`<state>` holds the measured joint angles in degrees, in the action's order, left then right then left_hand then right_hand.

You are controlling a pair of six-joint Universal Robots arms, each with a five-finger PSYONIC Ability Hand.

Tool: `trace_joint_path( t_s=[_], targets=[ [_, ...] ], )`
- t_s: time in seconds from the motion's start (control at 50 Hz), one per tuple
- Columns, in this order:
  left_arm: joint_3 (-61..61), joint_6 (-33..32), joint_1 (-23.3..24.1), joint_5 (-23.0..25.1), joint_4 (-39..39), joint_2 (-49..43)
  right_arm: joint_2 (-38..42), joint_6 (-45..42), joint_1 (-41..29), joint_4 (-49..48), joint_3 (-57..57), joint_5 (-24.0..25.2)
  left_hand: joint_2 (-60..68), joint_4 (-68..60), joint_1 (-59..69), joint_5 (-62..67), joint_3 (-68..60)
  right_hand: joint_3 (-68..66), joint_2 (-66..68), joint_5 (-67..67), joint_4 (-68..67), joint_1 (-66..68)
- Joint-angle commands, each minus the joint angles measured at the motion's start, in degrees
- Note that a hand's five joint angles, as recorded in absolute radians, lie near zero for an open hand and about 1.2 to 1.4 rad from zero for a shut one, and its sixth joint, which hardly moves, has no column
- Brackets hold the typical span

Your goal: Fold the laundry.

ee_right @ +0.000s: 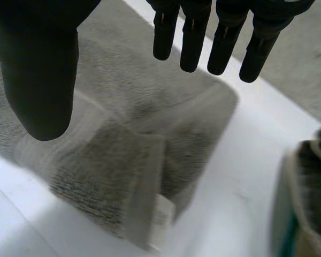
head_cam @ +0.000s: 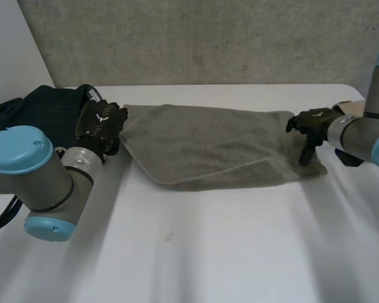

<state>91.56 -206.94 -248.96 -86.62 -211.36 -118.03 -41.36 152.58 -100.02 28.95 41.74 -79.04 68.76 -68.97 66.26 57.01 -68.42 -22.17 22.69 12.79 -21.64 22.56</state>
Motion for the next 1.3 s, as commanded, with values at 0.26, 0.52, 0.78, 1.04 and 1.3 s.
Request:
trace_joint_path(
  t_s=[0.26,0.52,0.78,1.04,1.3],
  targets=[
    [-1.30,1.63,0.23,0.05,1.13,0.78,11.74,-2.02,0.44,-0.91,-8.34,-0.77,11.24,-11.03,13.74,12.99,-11.58,-6.48,5.96,5.86,-7.01,6.09],
    [-0.95,1.72,-0.48,0.05,1.56,0.96,9.03,-3.16,1.58,-3.11,-3.17,0.11,11.24,-11.03,13.74,12.99,-11.58,-57.74,57.22,57.12,-58.27,57.35],
    [1.42,1.37,-1.70,0.05,7.62,4.55,-3.63,-8.43,4.22,-0.66,10.54,2.57,11.24,-11.03,13.74,12.99,-11.58,-57.83,57.31,57.21,-58.36,57.44],
    [11.17,-14.35,-8.47,8.75,41.79,17.56,-26.92,-38.57,11.86,5.68,43.32,2.75,11.24,-11.03,13.74,12.99,-11.58,-57.83,57.31,57.21,-58.36,57.44],
    [3.20,-25.18,-6.72,9.02,42.80,8.35,-23.77,-26.12,11.70,-9.60,43.43,2.66,11.24,-11.03,13.74,12.99,-11.58,-57.83,57.31,57.21,-58.36,57.44]
  ],
)
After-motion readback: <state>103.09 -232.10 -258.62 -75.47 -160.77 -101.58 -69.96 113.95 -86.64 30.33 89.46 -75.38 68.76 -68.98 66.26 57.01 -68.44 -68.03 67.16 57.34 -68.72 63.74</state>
